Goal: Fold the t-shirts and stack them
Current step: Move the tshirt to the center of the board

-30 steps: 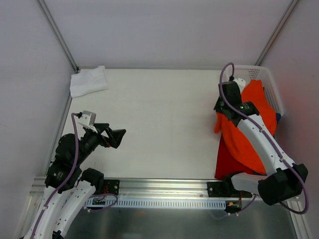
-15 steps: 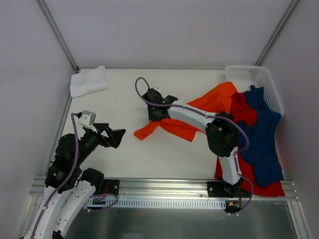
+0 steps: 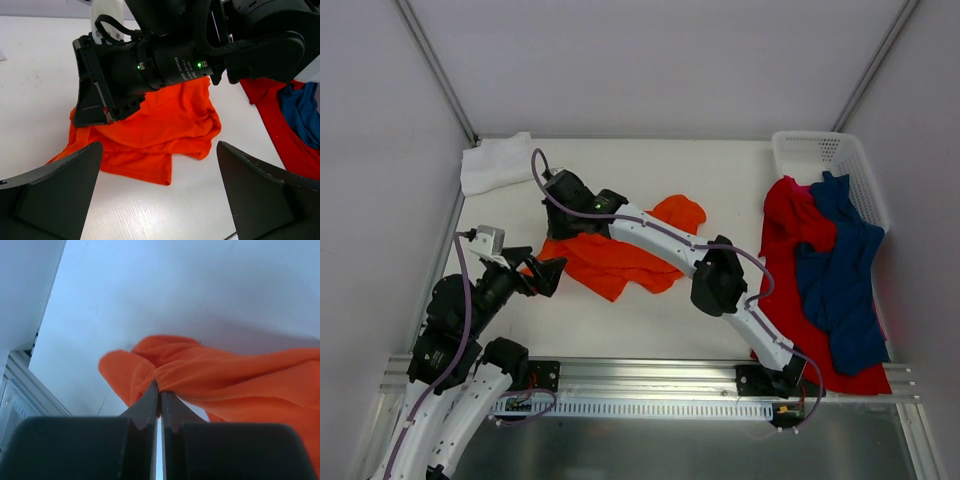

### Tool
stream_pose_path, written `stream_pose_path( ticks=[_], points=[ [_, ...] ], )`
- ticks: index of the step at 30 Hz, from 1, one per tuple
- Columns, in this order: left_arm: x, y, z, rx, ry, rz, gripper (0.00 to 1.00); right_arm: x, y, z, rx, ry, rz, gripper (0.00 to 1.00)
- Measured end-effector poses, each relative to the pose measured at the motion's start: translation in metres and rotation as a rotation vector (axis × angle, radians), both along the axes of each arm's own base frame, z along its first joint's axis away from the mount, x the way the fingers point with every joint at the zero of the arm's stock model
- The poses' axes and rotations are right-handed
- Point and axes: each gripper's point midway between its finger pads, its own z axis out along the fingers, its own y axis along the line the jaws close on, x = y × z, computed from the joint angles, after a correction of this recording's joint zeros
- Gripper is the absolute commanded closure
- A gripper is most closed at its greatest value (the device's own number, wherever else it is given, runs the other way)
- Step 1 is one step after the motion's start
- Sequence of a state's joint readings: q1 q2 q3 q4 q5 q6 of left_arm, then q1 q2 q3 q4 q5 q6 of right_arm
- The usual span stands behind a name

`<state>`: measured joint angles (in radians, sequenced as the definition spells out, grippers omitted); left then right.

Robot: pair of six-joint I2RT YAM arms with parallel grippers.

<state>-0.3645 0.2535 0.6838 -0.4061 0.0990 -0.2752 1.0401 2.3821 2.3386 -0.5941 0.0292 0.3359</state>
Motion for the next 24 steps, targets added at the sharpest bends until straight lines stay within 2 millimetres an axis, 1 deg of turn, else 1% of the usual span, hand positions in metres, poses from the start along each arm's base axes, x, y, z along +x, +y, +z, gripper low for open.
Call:
stream_pose_path(
  ticks=[1,3,5,6,7,8,9,10,13,14,16,17,18,19,21,23,24],
  points=[
    [0.0,0.001,0.0,0.0,-0.001,0.005,0.01,-0.003,0.005,0.0,0.008,-0.002,0.023,0.99],
    [0.001,0.001,0.0,0.001,-0.001,0.006,0.01,-0.007,0.008,-0.002,0.002,-0.007,0.061,0.99],
    [0.001,0.001,0.0,0.001,-0.001,0.007,0.01,-0.002,0.004,-0.004,-0.019,-0.04,0.085,1.0],
    [0.001,0.001,0.0,0.001,-0.001,0.007,0.01,0.003,0.002,-0.003,-0.028,-0.068,0.084,0.98],
    [0.001,0.001,0.0,0.002,0.0,0.007,0.01,0.01,-0.001,-0.003,-0.042,-0.106,0.08,0.88],
    [0.001,0.001,0.0,0.002,0.0,0.007,0.01,0.018,-0.007,-0.002,-0.063,-0.148,0.07,0.41],
    [0.001,0.001,0.0,0.002,0.001,0.007,0.01,0.027,-0.016,-0.002,-0.095,-0.192,0.05,0.15],
    [0.001,0.001,-0.001,0.003,0.002,0.007,0.01,0.036,-0.023,0.0,-0.127,-0.238,0.033,0.01],
    [0.002,0.001,-0.002,0.005,0.007,0.007,0.01,0.07,-0.049,0.01,-0.237,-0.387,-0.054,0.01],
    [0.002,0.0,-0.002,0.006,0.009,0.006,0.01,0.084,-0.062,0.015,-0.282,-0.434,-0.105,0.01],
    [0.003,0.0,-0.003,0.007,0.013,0.005,0.01,0.103,-0.085,0.024,-0.342,-0.482,-0.176,0.0],
    [0.003,-0.001,-0.004,0.009,0.019,-0.001,0.01,0.112,-0.1,0.03,-0.368,-0.503,-0.222,0.01],
    [0.004,-0.003,-0.006,0.012,0.027,-0.007,0.01,0.118,-0.12,0.037,-0.4,-0.515,-0.262,0.01],
    [0.005,-0.007,-0.008,0.015,0.043,-0.028,0.01,0.12,-0.142,0.044,-0.43,-0.52,-0.296,0.01],
    [0.007,-0.017,-0.017,0.025,0.092,-0.078,0.01,0.116,-0.187,0.06,-0.473,-0.522,-0.353,0.01],
    [0.011,-0.031,-0.031,0.035,0.188,-0.144,0.02,0.104,-0.232,0.088,-0.473,-0.532,-0.419,0.01],
    [0.014,-0.039,-0.038,0.034,0.246,-0.176,0.05,0.093,-0.251,0.101,-0.453,-0.539,-0.449,0.0]
  ],
)
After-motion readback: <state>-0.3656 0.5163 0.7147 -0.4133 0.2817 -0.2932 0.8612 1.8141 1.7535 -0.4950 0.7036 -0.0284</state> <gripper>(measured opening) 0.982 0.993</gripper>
